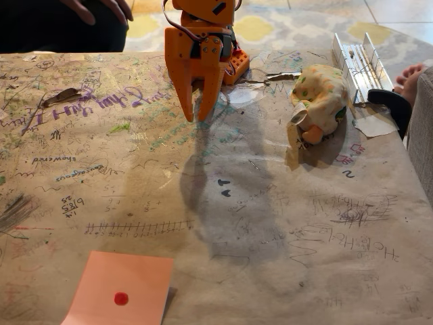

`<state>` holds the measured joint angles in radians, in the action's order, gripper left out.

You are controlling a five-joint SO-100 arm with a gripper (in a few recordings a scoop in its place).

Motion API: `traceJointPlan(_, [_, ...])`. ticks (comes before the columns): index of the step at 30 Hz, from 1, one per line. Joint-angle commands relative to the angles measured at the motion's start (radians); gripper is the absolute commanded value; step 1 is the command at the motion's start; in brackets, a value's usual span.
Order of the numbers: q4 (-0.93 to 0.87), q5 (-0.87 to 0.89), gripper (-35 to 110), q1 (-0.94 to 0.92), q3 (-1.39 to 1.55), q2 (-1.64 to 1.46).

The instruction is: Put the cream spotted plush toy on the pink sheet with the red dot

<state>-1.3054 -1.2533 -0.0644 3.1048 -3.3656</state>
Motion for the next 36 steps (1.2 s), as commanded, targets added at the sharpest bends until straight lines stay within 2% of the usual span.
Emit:
traceJointPlan(1, [-0.011, 0.097, 3, -0.006, -0.002, -0.006])
traceJointPlan(4, [-0.008, 0.124, 5, -0.011, -0.002, -0.006])
traceJointPlan(6, [-0.014, 0.043, 7, -0.106, -0.002, -0.006])
traceJointPlan(9, [0.026, 0.12, 15, -0.163, -0.009, -0.006])
traceJointPlan(12, [0.023, 0.318, 25, -0.219, -0.129, -0.008])
traceJointPlan(17, [-0.028, 0.63, 27, 0.087, -0.568, 0.044])
traceJointPlan(20, [-0.126, 0.747, 30, 0.279, -0.916, 0.41])
traceJointPlan(23, [-0.275, 0.778, 37, 0.396, -1.166, 0.741])
traceJointPlan(27, [-0.291, 0.815, 39, 0.58, -1.055, 0.825])
traceJointPlan(31, [-0.173, 0.831, 48, 0.712, -0.853, 0.977])
traceJointPlan(36, [-0.049, 0.767, 51, 0.807, -0.801, 1.175])
